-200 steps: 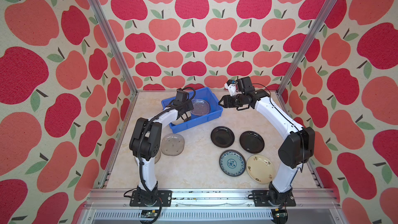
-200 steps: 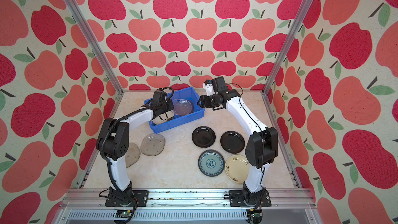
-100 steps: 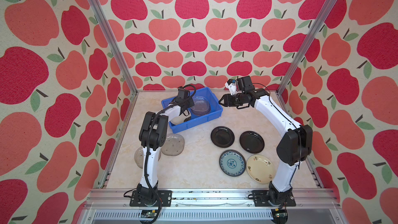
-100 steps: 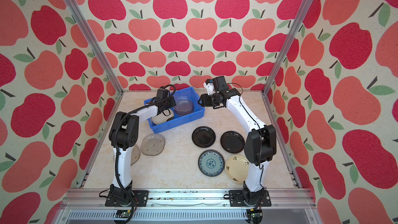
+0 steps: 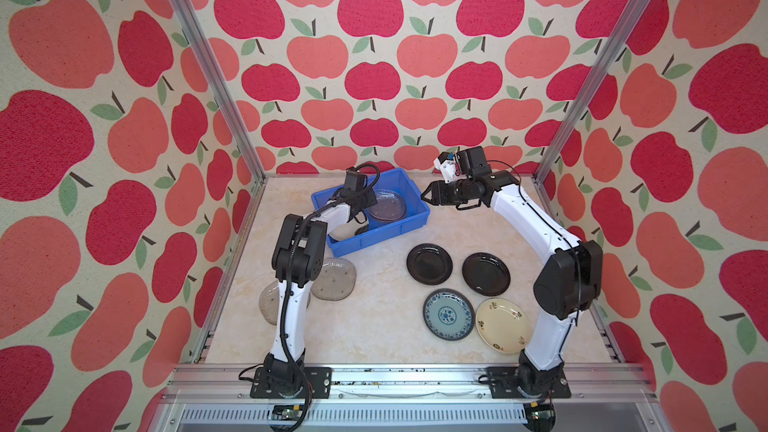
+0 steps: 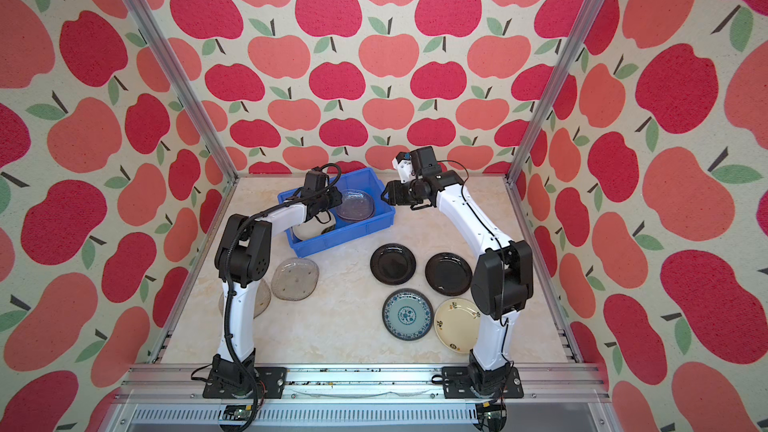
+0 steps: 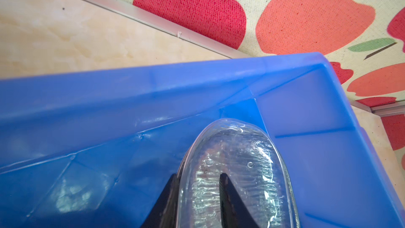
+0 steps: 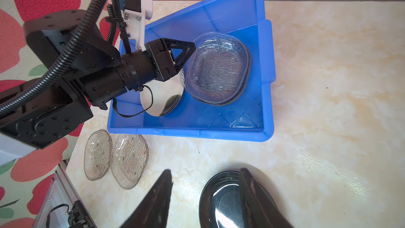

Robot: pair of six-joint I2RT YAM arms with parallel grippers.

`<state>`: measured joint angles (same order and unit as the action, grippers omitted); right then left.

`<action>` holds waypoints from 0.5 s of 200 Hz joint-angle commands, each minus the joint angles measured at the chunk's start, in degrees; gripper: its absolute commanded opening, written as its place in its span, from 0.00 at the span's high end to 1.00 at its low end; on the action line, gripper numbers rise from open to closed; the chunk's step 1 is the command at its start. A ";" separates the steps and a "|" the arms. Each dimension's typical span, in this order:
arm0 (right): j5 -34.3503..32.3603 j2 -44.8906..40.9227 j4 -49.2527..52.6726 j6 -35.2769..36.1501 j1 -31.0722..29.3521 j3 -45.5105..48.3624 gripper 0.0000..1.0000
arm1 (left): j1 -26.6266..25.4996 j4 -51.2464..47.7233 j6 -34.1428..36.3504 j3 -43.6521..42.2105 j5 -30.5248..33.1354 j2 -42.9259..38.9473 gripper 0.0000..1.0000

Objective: Place the plates into the plastic bin on the countertop
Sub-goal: 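Lower the clear plate into the bin and open the left gripper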

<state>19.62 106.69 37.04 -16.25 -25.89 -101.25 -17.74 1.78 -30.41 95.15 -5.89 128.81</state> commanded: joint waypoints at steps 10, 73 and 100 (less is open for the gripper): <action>1.57 -0.09 -0.68 -0.80 -0.87 0.80 0.48 | -0.28 -0.80 2.30 3.79 -0.51 0.74 0.63; 1.54 -1.23 -0.94 -0.79 -2.30 2.28 0.48 | -0.88 -1.30 2.21 3.86 -0.81 2.06 0.58; 1.83 -1.05 -0.90 -0.47 -2.75 2.45 0.48 | -1.42 -1.58 1.63 2.58 0.63 2.54 0.59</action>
<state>20.45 106.65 36.64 -16.23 -28.12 -99.44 -18.57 1.10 -28.60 99.22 -6.39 129.36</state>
